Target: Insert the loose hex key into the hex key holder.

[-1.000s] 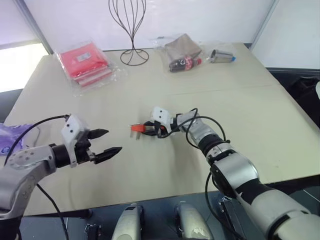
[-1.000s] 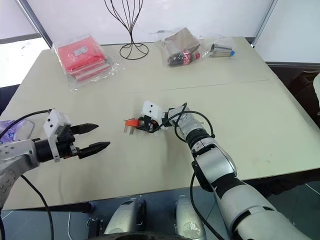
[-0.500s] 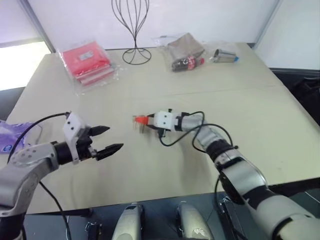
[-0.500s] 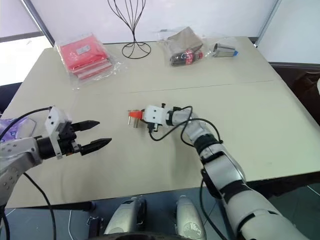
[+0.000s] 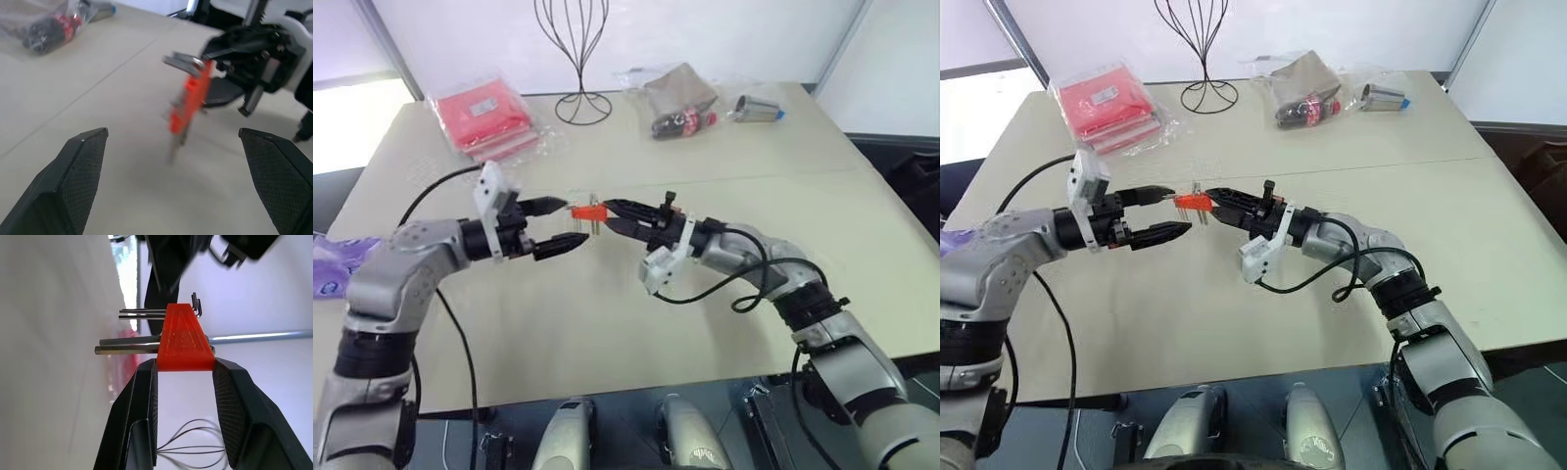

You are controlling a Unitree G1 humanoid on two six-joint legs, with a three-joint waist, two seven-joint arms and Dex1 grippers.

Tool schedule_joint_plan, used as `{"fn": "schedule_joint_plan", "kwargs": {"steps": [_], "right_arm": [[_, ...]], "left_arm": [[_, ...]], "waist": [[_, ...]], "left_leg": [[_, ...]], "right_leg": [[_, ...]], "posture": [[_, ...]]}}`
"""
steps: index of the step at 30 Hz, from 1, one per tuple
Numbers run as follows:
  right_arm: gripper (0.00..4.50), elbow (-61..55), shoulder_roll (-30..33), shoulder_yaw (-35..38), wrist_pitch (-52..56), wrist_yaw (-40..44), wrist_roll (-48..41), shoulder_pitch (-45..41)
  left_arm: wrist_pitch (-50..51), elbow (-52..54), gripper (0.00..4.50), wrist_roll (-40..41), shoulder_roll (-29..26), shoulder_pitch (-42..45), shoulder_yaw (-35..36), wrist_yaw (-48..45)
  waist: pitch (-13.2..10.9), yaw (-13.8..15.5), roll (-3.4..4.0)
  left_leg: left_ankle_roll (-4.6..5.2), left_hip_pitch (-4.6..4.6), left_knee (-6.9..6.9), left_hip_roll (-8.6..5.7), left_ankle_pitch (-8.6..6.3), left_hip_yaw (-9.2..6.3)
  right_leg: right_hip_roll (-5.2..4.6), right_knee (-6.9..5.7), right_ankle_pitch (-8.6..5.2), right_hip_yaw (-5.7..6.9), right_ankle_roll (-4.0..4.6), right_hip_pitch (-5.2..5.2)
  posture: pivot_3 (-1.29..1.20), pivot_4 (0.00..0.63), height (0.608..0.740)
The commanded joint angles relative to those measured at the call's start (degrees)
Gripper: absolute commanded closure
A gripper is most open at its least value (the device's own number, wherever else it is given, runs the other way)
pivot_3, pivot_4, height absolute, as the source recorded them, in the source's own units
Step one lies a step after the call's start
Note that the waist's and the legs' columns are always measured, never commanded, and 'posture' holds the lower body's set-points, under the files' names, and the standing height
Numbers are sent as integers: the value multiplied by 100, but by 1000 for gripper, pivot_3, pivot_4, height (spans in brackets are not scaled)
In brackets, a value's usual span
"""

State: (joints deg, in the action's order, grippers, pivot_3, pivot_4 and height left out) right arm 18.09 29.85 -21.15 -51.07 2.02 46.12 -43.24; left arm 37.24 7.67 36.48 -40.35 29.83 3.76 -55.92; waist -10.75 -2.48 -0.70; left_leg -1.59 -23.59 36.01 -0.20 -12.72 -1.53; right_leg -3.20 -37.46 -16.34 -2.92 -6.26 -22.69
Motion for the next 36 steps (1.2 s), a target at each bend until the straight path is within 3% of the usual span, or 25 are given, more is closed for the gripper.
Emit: {"fn": "schedule_joint_plan", "kwargs": {"steps": [1, 23, 36], "right_arm": [[3478, -269, 144, 157, -176, -187, -69, -24], [3478, -187, 281, 132, -612, 337, -934, -84], [3478, 487, 350, 160, -895, 301, -883, -442]], "left_arm": [[-52, -134, 0, 14, 46, 260, -53, -208], [13, 5, 0, 203, 400, 585, -48, -360], [35, 214, 0, 297, 351, 478, 17, -250]], "waist": [[0, -8, -1], [-4, 1, -7], [-4, 0, -7]], "left_leg": [[0, 0, 1, 0, 0, 0], [2, 0, 7, 6, 0, -3], [1, 1, 7, 7, 1, -4]], "right_leg": [[2, 0, 0, 0, 0, 1], [7, -1, 0, -1, 0, 5], [7, -1, 0, -1, 0, 6]], "posture": [[0, 150, 740], [0, 150, 740], [0, 150, 740]]}}
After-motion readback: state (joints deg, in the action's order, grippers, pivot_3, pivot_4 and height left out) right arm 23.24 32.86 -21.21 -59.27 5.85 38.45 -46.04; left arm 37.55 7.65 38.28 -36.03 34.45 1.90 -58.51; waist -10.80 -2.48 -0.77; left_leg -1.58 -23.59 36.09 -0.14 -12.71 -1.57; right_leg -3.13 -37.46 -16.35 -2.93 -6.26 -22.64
